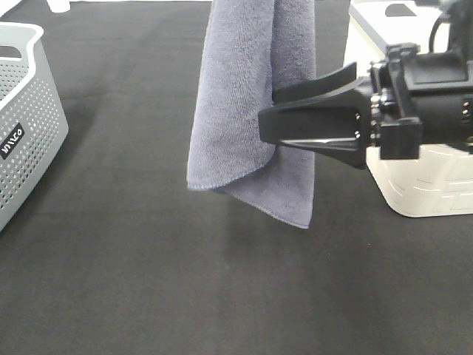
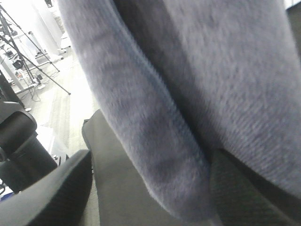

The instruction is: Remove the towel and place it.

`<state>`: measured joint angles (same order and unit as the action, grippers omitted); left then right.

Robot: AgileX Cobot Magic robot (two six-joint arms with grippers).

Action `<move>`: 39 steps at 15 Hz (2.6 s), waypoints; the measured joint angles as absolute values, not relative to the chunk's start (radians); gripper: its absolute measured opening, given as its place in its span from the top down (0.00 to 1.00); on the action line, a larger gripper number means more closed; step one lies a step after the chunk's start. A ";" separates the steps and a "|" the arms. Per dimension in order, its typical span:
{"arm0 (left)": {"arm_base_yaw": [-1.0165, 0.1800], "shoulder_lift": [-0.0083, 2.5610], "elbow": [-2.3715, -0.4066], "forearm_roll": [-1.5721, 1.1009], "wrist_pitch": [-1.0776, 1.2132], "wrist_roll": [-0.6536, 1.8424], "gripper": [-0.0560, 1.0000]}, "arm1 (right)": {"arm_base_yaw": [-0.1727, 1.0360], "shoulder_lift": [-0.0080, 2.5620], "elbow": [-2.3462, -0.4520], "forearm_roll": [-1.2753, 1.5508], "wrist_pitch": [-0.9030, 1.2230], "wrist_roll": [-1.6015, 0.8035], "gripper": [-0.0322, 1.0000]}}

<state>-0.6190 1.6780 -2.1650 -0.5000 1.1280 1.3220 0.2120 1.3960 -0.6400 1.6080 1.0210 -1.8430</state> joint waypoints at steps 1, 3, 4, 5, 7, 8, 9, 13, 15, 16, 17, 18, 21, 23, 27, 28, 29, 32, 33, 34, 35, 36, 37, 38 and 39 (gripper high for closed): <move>-0.619 1.678 -2.165 -0.500 1.129 1.322 0.95 | 0.212 1.414 -0.640 1.617 1.027 -1.843 0.31; -0.619 1.678 -2.165 -0.507 1.129 1.322 0.95 | 0.212 1.438 -0.640 1.647 1.029 -1.867 0.31; -0.619 1.678 -2.165 -0.507 1.129 1.322 0.95 | 0.212 1.450 -0.640 1.670 1.020 -1.888 0.31; -0.619 1.678 -2.165 -0.507 1.129 1.322 0.95 | 0.212 1.458 -0.640 1.684 1.018 -1.892 0.31; -0.619 1.678 -2.165 -0.507 1.128 1.322 0.95 | 0.212 1.463 -0.640 1.689 1.026 -1.899 0.31; -0.619 1.678 -2.165 -0.507 1.128 1.322 0.95 | 0.212 1.463 -0.640 1.689 1.033 -1.905 0.31; -0.619 1.678 -2.165 -0.507 1.128 1.322 0.95 | 0.212 1.467 -0.640 1.689 1.044 -1.907 0.31; -0.619 1.678 -2.165 -0.510 1.128 1.322 0.95 | 0.273 1.477 -0.640 1.691 1.036 -1.915 0.36; -0.619 1.678 -2.165 -0.513 1.128 1.322 0.95 | 0.323 1.477 -0.640 1.697 0.958 -1.931 0.36; -0.619 1.678 -2.165 -0.513 1.128 1.322 0.95 | 0.325 1.477 -0.640 1.709 0.940 -1.933 0.37; -0.619 1.678 -2.165 -0.513 1.128 1.322 0.95 | 0.326 1.477 -0.640 1.724 0.935 -1.939 0.38; -0.619 1.678 -2.165 -0.513 1.128 1.322 0.95 | 0.328 1.477 -0.640 1.728 0.934 -1.957 0.39; -0.619 1.679 -2.165 -0.513 1.128 1.322 0.95 | 0.328 1.477 -0.649 1.735 0.932 -1.986 0.40; -0.619 1.683 -2.165 -0.513 1.128 1.322 0.95 | 0.328 1.477 -0.649 1.735 0.933 -1.987 0.46; -0.619 1.699 -2.165 -0.514 1.127 1.322 0.95 | 0.328 1.477 -0.650 1.736 0.941 -1.945 0.75; -0.619 1.699 -2.165 -0.514 1.127 1.322 0.95 | 0.328 1.477 -0.650 1.728 0.941 -1.875 0.84; -0.619 1.699 -2.165 -0.511 1.127 1.322 0.95 | 0.328 1.477 -0.650 1.690 0.941 -1.787 0.94; -0.619 1.708 -2.165 -0.417 1.134 1.283 0.95 | 0.328 1.419 -0.652 1.501 0.941 -1.544 0.96; -0.619 1.715 -2.165 -0.374 1.149 1.248 0.95 | 0.328 1.375 -0.652 1.434 0.938 -1.457 0.96; -0.619 1.726 -2.165 -0.324 1.175 1.204 0.95 | 0.328 1.327 -0.652 1.355 0.919 -1.365 0.96; -0.619 1.737 -2.165 -0.285 1.204 1.165 0.95 | 0.328 1.284 -0.652 1.283 0.892 -1.281 0.96; -0.619 1.744 -2.165 -0.271 1.210 1.148 0.95 | 0.328 1.261 -0.652 1.242 0.880 -1.245 0.96; -0.619 1.753 -2.165 -0.246 1.214 1.110 0.95 | 0.328 1.222 -0.660 1.158 0.849 -1.153 0.96; -0.619 1.761 -2.165 -0.234 1.215 1.086 0.95 | 0.328 1.187 -0.686 1.044 0.832 -1.048 0.96; -0.619 1.765 -2.165 -0.229 1.215 1.064 0.95 | 0.328 1.168 -0.725 0.924 0.826 -0.943 0.96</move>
<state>-0.6190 1.7650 -2.1650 -0.2290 1.2150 1.0640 0.3280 1.1680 -0.7250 0.9240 0.8260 -0.9430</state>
